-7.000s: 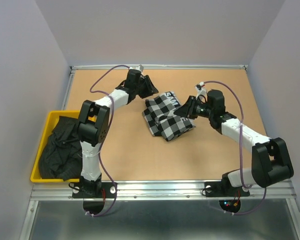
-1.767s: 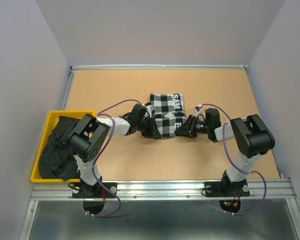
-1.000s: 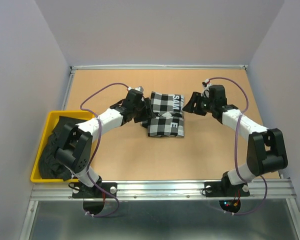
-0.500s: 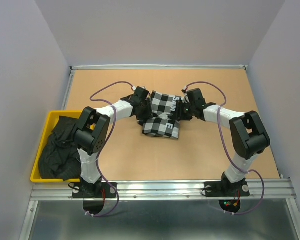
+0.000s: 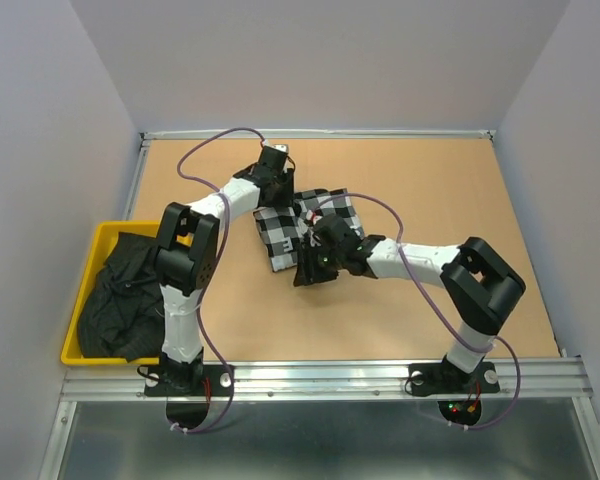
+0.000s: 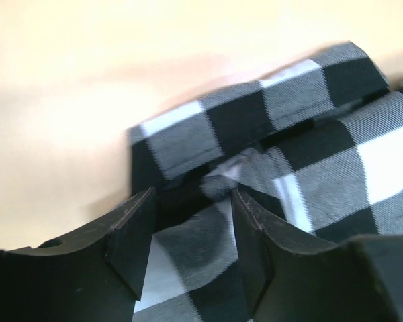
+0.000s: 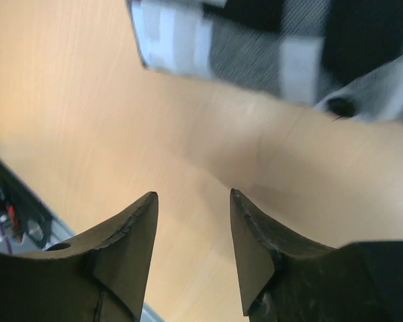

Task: Fold and stack the long sleeve shirts
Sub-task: Fold the shirt

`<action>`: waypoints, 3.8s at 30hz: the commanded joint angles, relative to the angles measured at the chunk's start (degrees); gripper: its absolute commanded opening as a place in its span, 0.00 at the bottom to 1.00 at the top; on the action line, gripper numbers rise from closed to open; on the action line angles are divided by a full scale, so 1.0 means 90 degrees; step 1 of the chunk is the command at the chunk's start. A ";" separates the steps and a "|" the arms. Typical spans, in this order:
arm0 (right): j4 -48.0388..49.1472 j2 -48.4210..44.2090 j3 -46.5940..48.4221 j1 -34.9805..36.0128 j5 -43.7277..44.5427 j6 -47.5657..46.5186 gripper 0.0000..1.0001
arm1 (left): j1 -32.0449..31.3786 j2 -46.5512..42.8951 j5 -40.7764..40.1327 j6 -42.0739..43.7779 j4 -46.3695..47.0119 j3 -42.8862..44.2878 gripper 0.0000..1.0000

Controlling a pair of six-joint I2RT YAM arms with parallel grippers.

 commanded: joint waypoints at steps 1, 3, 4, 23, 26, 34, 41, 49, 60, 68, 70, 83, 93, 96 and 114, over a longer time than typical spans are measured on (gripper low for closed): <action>-0.0119 -0.0649 0.0509 -0.0428 0.0782 -0.0196 0.56 | 0.0215 -0.0988 -0.0583 0.0053 -0.0096 -0.0147 0.63; -0.0217 -0.0845 0.0460 -0.0837 0.0792 -0.0323 0.61 | 0.0225 -0.1552 -0.0797 -0.0319 -0.0212 -0.0604 0.66; -0.0247 -0.0943 0.0431 -0.0840 0.0812 -0.0372 0.63 | 0.0225 -0.1749 -0.0847 -0.0495 -0.0242 -0.0781 0.67; -0.0004 -0.0154 0.0207 -0.3096 -0.0340 -0.0685 0.51 | 0.0264 -0.1987 0.0354 -0.2294 0.0744 -0.2815 0.60; 0.0338 -0.0074 -0.0164 -0.3086 -0.0632 -0.0578 0.42 | 0.0381 -0.1645 0.0315 -0.1982 0.0579 -0.2483 0.46; 0.1363 -0.0348 -0.0946 -0.2677 -0.1171 0.0320 0.32 | 0.0772 -0.1097 -0.0358 -0.1044 0.0002 -0.1379 0.50; 0.1199 -0.1050 -0.0868 -0.2744 -0.0702 0.0379 0.54 | 0.0812 -0.1760 -0.0535 -0.0380 -0.0057 -0.1300 0.87; -0.0206 -0.1832 -0.0643 -0.3963 -0.0184 0.0164 0.89 | -0.0981 -0.3030 -0.1509 0.1191 0.0236 -0.1915 0.99; -0.1087 -0.2642 -0.0839 -0.4892 0.0704 0.0350 1.00 | -0.3367 -0.2144 -0.2448 0.1525 0.0656 -0.1741 0.98; -0.1224 -0.2857 -0.0917 -0.5049 0.0743 0.0301 1.00 | -0.4120 -0.0766 -0.3327 0.2159 0.0636 -0.0969 0.91; -0.1243 -0.2897 -0.0917 -0.5049 0.0743 0.0272 1.00 | -0.4179 -0.0561 -0.3445 0.2306 0.0646 -0.0881 0.89; -0.1263 -0.2955 -0.0966 -0.5088 0.0616 0.0164 1.00 | -0.4228 0.0358 -0.4236 0.2550 0.0607 -0.0510 0.74; -0.1243 -0.2887 -0.0995 -0.5078 0.0412 0.0223 1.00 | -0.4218 0.0465 -0.4392 0.2619 0.0578 -0.0529 0.48; -0.1224 -0.2848 -0.1034 -0.5088 0.0295 0.0330 1.00 | -0.4218 0.0426 -0.4373 0.2609 0.0549 -0.0490 0.31; 0.3022 -0.1171 -0.2264 -0.4776 -0.2332 0.2478 1.00 | -0.3642 -0.0423 -0.3211 0.1808 0.0314 -0.0744 0.01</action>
